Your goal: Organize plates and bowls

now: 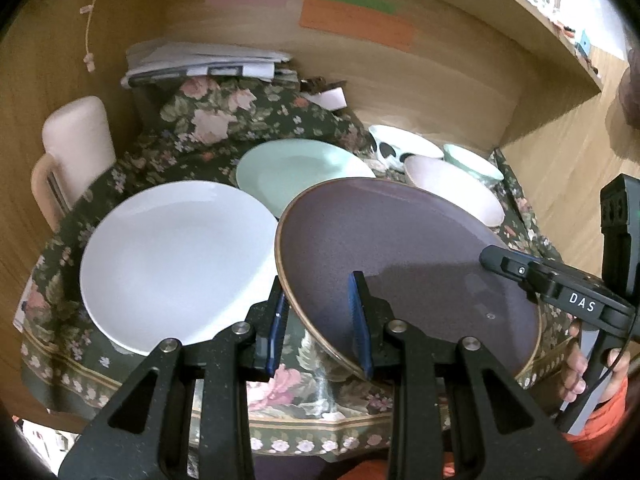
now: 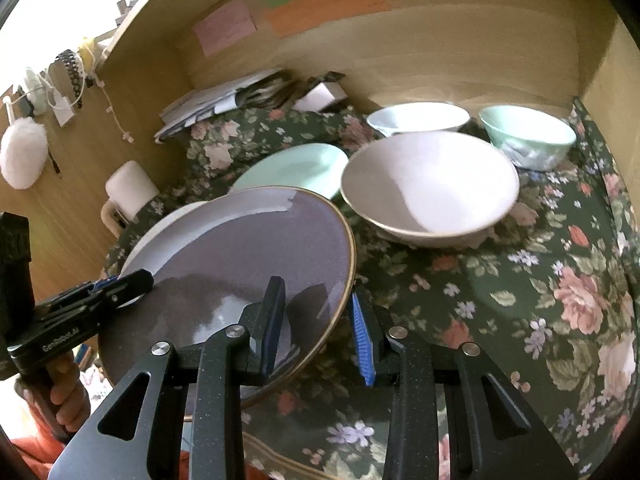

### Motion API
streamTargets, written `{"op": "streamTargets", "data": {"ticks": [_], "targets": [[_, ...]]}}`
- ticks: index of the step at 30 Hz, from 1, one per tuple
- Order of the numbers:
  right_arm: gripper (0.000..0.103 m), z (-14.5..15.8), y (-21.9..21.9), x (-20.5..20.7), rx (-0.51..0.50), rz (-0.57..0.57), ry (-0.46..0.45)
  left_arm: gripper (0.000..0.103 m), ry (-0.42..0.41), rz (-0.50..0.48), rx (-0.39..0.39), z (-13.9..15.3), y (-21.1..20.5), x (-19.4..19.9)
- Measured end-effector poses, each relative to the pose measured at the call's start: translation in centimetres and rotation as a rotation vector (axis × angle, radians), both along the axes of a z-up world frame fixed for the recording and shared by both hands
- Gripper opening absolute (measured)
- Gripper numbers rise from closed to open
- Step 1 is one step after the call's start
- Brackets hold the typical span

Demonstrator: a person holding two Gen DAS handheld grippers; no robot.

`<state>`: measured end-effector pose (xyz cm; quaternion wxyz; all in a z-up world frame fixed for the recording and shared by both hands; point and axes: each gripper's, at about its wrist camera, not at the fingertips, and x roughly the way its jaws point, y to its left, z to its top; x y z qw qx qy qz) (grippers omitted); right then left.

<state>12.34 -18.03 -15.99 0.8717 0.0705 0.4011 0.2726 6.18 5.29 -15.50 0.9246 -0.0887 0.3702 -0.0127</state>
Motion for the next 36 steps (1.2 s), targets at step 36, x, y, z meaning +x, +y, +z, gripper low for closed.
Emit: {"op": "streamTargets", "data": {"ticks": [36], "targets": [[0.027, -4.4, -2.5, 1.4, -0.073, -0.046, 0.126, 0.030, 0.107, -0.058, -0.017, -5.4, -2.5, 3.1]]}}
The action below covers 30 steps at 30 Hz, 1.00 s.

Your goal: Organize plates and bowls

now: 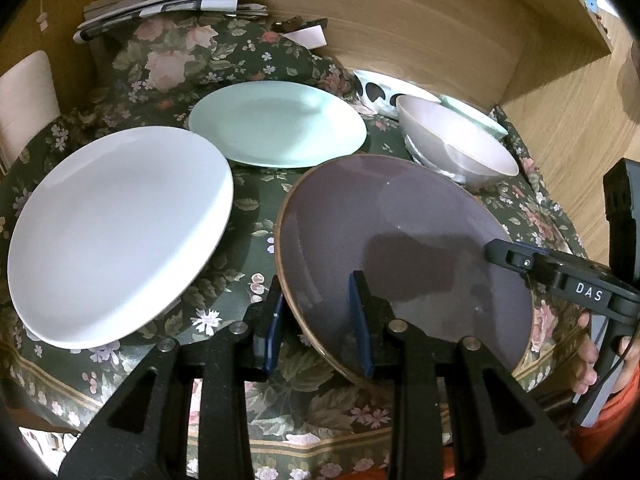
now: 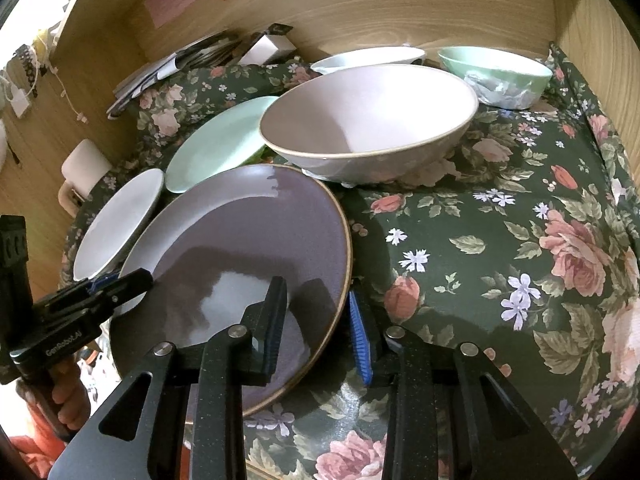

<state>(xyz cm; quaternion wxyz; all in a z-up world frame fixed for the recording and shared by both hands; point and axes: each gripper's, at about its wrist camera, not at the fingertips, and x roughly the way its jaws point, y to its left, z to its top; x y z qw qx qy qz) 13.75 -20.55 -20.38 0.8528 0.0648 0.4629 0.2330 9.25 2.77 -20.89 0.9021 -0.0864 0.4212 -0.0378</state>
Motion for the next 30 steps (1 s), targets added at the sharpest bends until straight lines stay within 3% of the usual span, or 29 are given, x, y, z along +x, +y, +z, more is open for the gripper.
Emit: {"op": "streamTargets", "data": {"ticks": [9, 15, 21, 25, 27, 30], "targets": [[0.028, 1.9, -0.3, -0.2, -0.038, -0.028, -0.078, 0.031, -0.013, 0.003, 0.037, 0.0, -0.1, 0.0], [0.029, 3.2, 0.0, -0.3, -0.035, -0.023, -0.109, 0.054, -0.092, 0.022, 0.090, 1.8, 0.3, -0.5], [0.044, 4.5, 1.0, -0.5, -0.021, -0.010, -0.146, 0.068, -0.146, 0.031, 0.108, 3.8, 0.8, -0.7], [0.060, 5.5, 2.2, -0.5, -0.010, 0.010, -0.170, 0.077, -0.170, 0.055, 0.108, 4.9, 1.8, -1.0], [0.063, 6.0, 3.0, -0.4, -0.005, 0.030, -0.188, 0.083, -0.183, 0.071, 0.103, 5.3, 2.5, -1.3], [0.065, 6.6, 4.5, -0.3, -0.004, 0.066, -0.208, 0.084, -0.196, 0.104, 0.110, 5.8, 3.9, -1.7]]}}
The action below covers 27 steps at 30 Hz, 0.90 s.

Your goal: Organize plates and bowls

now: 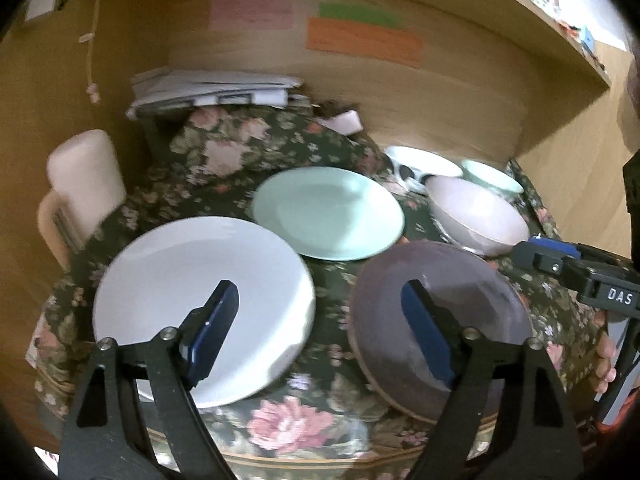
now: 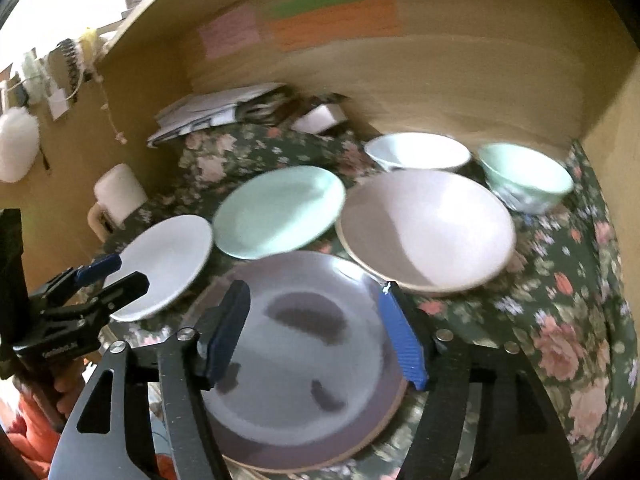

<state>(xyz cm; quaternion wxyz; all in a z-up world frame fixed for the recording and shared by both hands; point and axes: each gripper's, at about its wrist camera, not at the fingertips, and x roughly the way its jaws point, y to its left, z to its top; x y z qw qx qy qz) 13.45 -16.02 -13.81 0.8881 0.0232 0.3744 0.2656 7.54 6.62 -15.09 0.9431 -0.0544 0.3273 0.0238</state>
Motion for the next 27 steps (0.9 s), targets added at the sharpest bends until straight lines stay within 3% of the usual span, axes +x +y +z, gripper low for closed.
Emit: {"op": "streamTargets", "data": {"ticks": [17, 27], "targets": [[0.065, -0.6, 9.3, 1.3, -0.049, 0.198, 0.010, 0.084, 0.034, 0.227, -0.019, -0.9, 9.8, -1.5], [0.065, -1.6, 14.5, 2.4, -0.087, 0.278, 0.046, 0.084, 0.097, 0.287, -0.046, -2.8, 13.4, -1.5]]}}
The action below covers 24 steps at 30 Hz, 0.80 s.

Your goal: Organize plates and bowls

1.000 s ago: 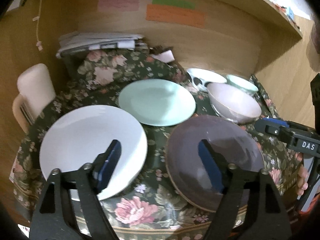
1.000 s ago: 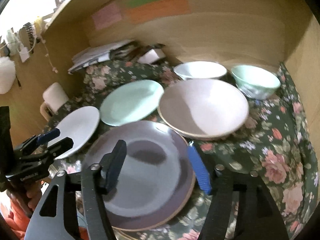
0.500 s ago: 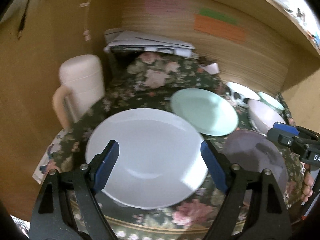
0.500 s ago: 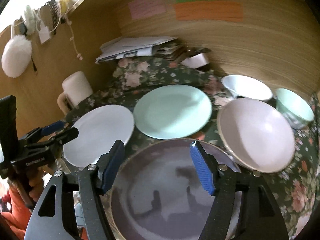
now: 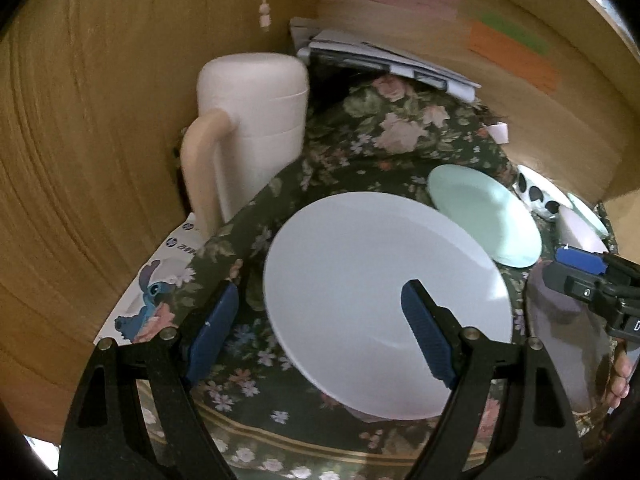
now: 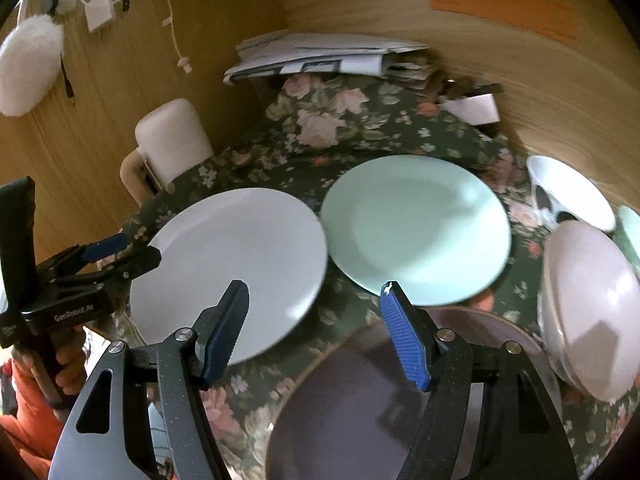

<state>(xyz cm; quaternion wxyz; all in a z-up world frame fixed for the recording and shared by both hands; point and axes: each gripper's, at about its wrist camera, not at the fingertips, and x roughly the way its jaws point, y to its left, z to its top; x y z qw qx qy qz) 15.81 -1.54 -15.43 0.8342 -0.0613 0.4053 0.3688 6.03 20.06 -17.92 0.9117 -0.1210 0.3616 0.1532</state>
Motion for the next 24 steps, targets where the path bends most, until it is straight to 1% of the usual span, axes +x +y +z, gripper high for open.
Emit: {"op": "streamTargets", "data": {"ticks": [4, 6, 7, 8, 9, 11, 12, 13, 14, 15, 17, 19, 20, 24], "targets": [[0.065, -0.7, 1.9, 0.6, -0.031, 0.028, 0.003, 0.084, 0.008, 0.012, -0.002, -0.6, 0.9, 0.1], [0.065, -1.2, 2.5, 0.9, -0.048, 0.034, 0.013, 0.081, 0.008, 0.010, -0.006, -0.9, 1.3, 0.1], [0.064, -1.6, 2.8, 1.2, -0.052, 0.041, 0.032, 0.078, 0.008, 0.009, -0.008, -0.9, 1.4, 0.1], [0.061, -1.9, 3.0, 1.5, -0.052, 0.042, 0.048, 0.074, 0.010, 0.007, -0.011, -1.0, 1.5, 0.1], [0.059, -2.2, 3.1, 1.7, -0.054, 0.041, 0.065, 0.072, 0.012, 0.006, -0.017, -1.1, 1.7, 0.1], [0.050, -2.8, 3.4, 2.3, -0.060, 0.044, 0.104, 0.066, 0.016, 0.003, -0.033, -1.2, 2.0, 0.1], [0.048, -3.1, 3.5, 2.6, -0.061, 0.042, 0.120, 0.065, 0.018, 0.003, -0.040, -1.3, 2.2, 0.2], [0.045, -3.3, 3.6, 2.8, -0.061, 0.041, 0.138, 0.063, 0.019, 0.002, -0.045, -1.4, 2.4, 0.2], [0.043, -3.5, 3.7, 3.1, -0.060, 0.041, 0.155, 0.059, 0.021, 0.000, -0.050, -1.5, 2.5, 0.3], [0.042, -3.8, 3.7, 3.3, -0.060, 0.039, 0.171, 0.058, 0.024, -0.003, -0.056, -1.6, 2.7, 0.2], [0.036, -4.1, 3.9, 3.4, -0.065, 0.036, 0.185, 0.052, 0.030, -0.011, -0.068, -1.8, 2.8, 0.5], [0.035, -4.4, 4.2, 3.5, -0.075, 0.037, 0.195, 0.049, 0.041, -0.018, -0.085, -2.2, 3.0, 0.8], [0.034, -4.6, 4.4, 3.5, -0.080, 0.039, 0.199, 0.045, 0.046, -0.023, -0.094, -2.4, 3.0, 0.9], [0.034, -4.9, 4.8, 3.4, -0.094, 0.042, 0.194, 0.040, 0.059, -0.037, -0.103, -2.9, 2.9, 1.4]]}}
